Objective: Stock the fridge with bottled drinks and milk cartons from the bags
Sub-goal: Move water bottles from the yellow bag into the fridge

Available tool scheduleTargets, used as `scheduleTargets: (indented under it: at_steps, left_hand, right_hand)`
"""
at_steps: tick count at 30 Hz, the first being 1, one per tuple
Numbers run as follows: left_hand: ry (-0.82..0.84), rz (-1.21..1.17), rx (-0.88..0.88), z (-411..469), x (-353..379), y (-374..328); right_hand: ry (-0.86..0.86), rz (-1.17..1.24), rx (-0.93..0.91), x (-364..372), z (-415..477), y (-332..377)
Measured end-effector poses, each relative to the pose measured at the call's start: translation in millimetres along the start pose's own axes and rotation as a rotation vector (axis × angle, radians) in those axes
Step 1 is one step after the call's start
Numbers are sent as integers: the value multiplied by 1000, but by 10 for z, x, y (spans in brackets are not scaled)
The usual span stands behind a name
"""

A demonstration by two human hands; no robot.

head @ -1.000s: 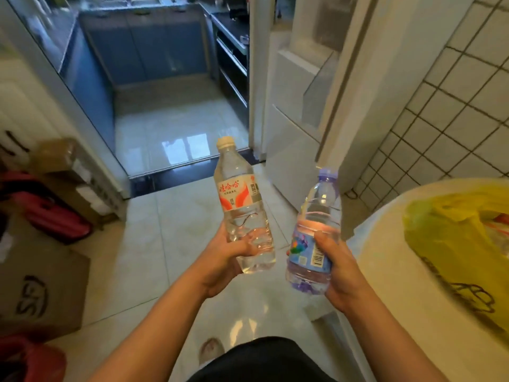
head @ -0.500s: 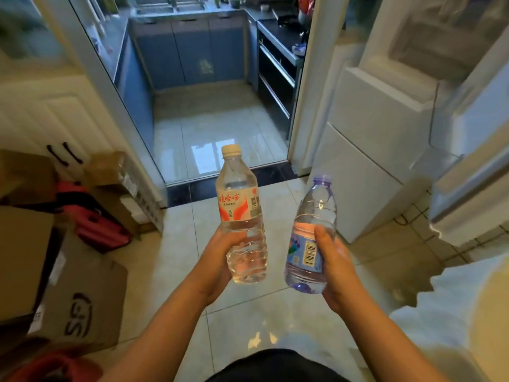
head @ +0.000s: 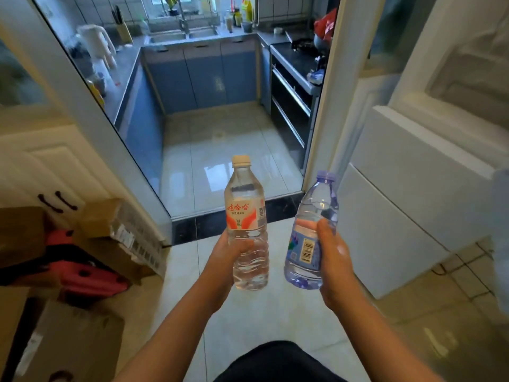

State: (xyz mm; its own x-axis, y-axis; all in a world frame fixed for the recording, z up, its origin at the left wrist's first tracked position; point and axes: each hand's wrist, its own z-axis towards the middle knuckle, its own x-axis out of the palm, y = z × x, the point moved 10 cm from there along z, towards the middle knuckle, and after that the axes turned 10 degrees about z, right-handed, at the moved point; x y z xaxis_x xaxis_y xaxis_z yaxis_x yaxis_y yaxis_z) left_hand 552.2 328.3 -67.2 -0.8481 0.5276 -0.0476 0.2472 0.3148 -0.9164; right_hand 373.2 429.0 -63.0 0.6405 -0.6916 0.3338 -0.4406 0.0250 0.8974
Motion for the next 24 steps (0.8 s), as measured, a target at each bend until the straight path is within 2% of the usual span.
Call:
scheduleTargets:
  at_steps: [3,9,24]
  left_hand:
    - [6,-4,11,485,118,-262]
    - [164,3,63,1336,567,-687]
    - [738,185,166,3520,2454,-1893]
  right_hand:
    - [-17,-4,-43,79,463,212]
    - [-159,21,-98,-131,1165,553]
    - [-646,24,-382,-996,2646,1681]
